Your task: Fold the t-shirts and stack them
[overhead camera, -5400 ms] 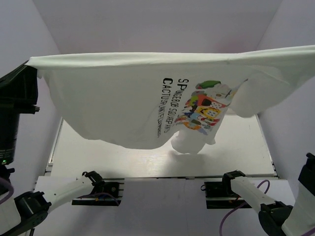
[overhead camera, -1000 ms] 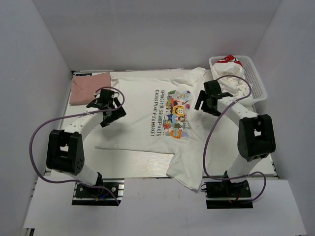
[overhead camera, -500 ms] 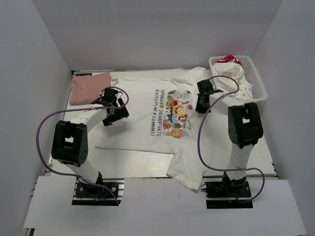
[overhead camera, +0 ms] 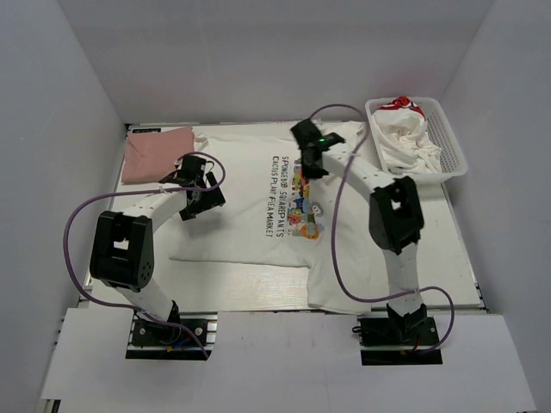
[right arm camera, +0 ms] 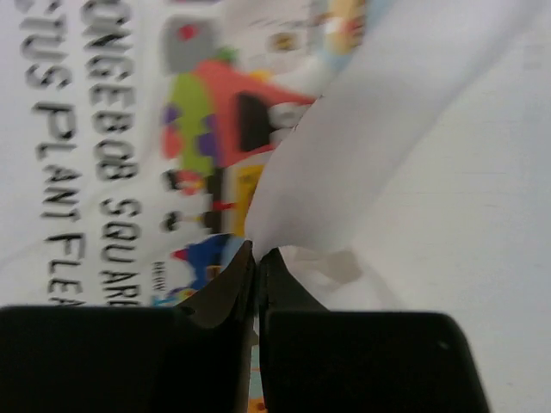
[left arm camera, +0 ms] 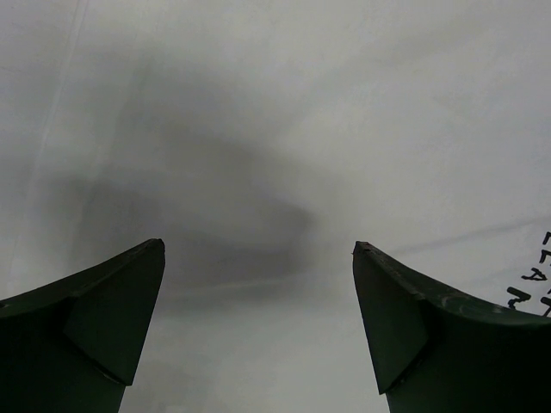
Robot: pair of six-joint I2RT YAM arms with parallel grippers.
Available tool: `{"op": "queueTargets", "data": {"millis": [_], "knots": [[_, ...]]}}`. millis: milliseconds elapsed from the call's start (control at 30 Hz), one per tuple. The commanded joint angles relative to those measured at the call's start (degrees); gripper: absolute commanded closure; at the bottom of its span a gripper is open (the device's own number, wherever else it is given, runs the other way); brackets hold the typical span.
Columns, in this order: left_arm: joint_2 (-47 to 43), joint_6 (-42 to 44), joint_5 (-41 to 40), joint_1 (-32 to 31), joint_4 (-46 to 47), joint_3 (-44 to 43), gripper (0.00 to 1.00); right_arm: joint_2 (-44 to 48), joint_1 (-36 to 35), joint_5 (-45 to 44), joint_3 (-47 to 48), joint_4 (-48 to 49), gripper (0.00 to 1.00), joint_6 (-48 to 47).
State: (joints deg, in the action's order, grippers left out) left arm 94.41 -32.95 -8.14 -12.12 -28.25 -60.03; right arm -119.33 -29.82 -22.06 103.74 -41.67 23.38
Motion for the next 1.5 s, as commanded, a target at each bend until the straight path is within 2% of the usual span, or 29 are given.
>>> {"op": "queueTargets", "data": {"millis": [0,33,100,133,167,200,333,400,433,500,533,700,833,967,1067,1100,1133,1200,1233,1300,1333,1433,1467], "knots": [[-1.6,0.5,-0.3,-0.2,0.1,1.2,0.00,-7.7,-8.4,4.2,7.0,-6.4,0.98,0.6],[-1.6,0.5,-0.3,-0.2,-0.5,1.2,0.00,-9.0,-10.1,6.1,8.3,-7.5,0.93,0.9],[-1.6,0.5,-0.3,-0.2,-0.5,1.2,0.00,-12.6,-12.1,6.7,12.6,-8.2,0.75,0.7],[-1.6,0.5,-0.3,-0.2,-0.5,1.2,0.00,-12.9,-12.5,6.8,13.1,-8.7,0.54,0.6],[-1.6,0.5,-0.3,-0.2,-0.5,1.2,0.00,-12.4,-13.4,6.2,13.8,-8.7,0.47,0.0],[-1.6,0.5,-0.3,-0.2,-0.5,1.2,0.00,-11.9,-13.5,5.4,13.4,-8.0,0.33,0.0],[-1.1,0.5,0.4,-0.2,-0.5,1.2,0.00,-4.3,-12.8,4.3,7.2,-4.8,0.10,-0.6],[-1.1,0.5,0.9,-0.2,0.1,1.2,0.00,1.1,-11.8,4.7,4.5,-1.6,0.10,-0.5],[-1.1,0.5,0.9,-0.2,0.1,1.2,0.00,2.4,-11.5,5.2,0.0,-0.6,0.10,-0.1],[-1.1,0.5,0.9,-0.2,0.1,1.2,0.00,4.6,-9.1,8.7,-3.0,3.2,0.10,1.1],[-1.1,0.5,0.9,-0.2,0.7,1.2,0.00,7.5,-8.8,10.7,-7.5,4.0,0.10,1.9],[0.1,1.0,0.9,-0.2,1.3,1.2,0.00,10.5,-1.0,17.0,-15.6,9.4,0.10,6.1],[1.3,1.0,0.9,-0.2,1.3,1.2,0.00,6.1,0.2,26.6,-13.0,10.4,0.12,5.0],[1.3,1.0,0.9,-0.2,1.3,1.2,0.00,1.1,0.5,32.0,-8.7,12.5,0.14,6.2],[1.8,1.0,0.4,-0.2,1.3,0.7,0.00,-3.4,0.8,30.7,-4.0,10.6,0.25,7.3],[1.8,1.0,-0.3,-0.2,1.3,0.7,0.00,-4.2,1.1,29.9,-2.2,10.3,0.34,7.8],[1.8,1.0,-0.3,-0.2,1.3,0.7,0.00,-4.3,1.1,29.0,-2.1,10.6,0.53,8.8],[2.5,1.0,-1.6,-0.2,1.3,0.7,0.00,-3.5,1.3,22.6,-2.1,10.3,0.73,9.3],[3.1,1.0,-2.1,-0.2,0.7,0.7,0.00,-2.8,1.4,16.2,-2.1,9.0,0.83,9.8],[3.8,1.0,-3.0,-0.2,0.7,1.2,0.00,-1.2,2.1,12.4,-2.0,7.4,0.91,9.1],[4.3,1.0,-3.5,-0.2,0.7,1.2,0.00,-0.8,2.1,8.5,-2.1,5.3,0.99,8.4],[4.3,0.5,-4.2,-0.2,0.1,2.5,0.00,0.6,3.4,-2.5,-1.2,0.7,1.00,7.0],[4.3,0.5,-4.7,-0.2,0.1,3.2,0.00,0.8,4.2,-9.6,-0.7,-2.0,1.00,6.2]]}}
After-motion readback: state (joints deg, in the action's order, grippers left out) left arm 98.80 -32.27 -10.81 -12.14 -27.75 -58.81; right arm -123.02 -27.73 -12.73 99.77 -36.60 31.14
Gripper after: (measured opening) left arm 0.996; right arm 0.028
